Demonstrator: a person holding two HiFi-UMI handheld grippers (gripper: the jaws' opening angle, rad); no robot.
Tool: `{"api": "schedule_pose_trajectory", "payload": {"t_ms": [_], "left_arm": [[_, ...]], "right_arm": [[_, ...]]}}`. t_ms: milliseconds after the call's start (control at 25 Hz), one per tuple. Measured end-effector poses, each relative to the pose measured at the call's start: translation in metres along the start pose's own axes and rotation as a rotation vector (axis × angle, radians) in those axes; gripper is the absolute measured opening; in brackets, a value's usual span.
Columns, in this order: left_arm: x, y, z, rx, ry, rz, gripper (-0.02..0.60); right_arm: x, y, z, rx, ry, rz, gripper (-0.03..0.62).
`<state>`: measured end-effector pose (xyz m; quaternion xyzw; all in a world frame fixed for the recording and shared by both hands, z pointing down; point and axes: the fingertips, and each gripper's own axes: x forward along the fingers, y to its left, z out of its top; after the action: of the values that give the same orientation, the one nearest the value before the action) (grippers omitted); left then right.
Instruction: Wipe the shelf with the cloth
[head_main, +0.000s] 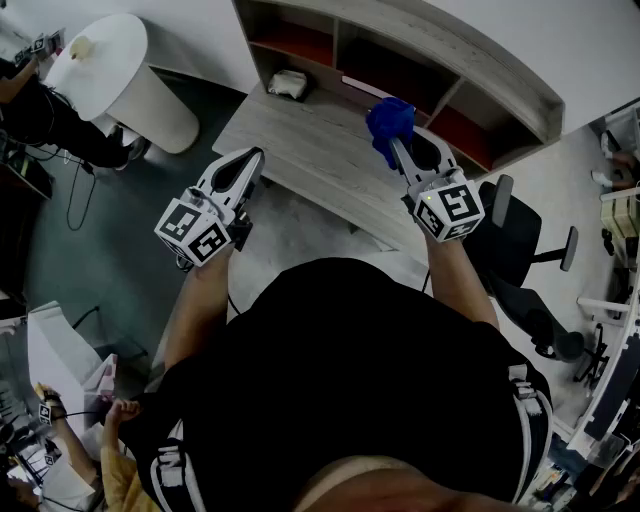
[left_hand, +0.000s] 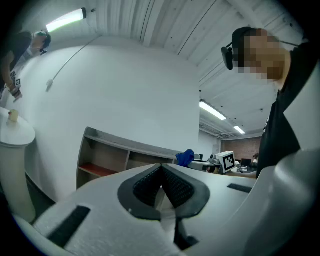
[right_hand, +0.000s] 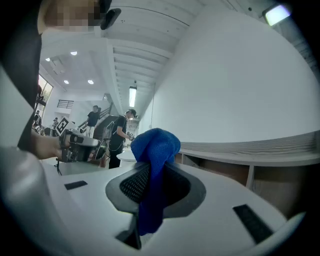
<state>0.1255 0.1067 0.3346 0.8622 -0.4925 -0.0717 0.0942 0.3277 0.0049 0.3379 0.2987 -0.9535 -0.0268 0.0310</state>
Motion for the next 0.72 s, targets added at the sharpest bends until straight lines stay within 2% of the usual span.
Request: {"api": "schedule_pose_trajectory", "payload": {"t_ms": [240, 440, 720], "left_arm": [[0.014, -0.008, -0.01, -0.008, 0.005, 0.023, 0.017], [0.019, -0.015, -0.009, -0.035, -0.031, 0.051, 0.017], [0.022, -0.025, -0.01, -0.018, -0.061, 0.111, 0.017]], "right_arm": [[-0.009, -0.019, -0.005, 0.004, 0.003, 0.017, 0.064], [-0.013, -0.038, -0.004, 0.012, -0.001, 0.026, 0.064], [-0.027, -0.05, -0.004, 0.037, -0.027, 0.076, 0.066]]}}
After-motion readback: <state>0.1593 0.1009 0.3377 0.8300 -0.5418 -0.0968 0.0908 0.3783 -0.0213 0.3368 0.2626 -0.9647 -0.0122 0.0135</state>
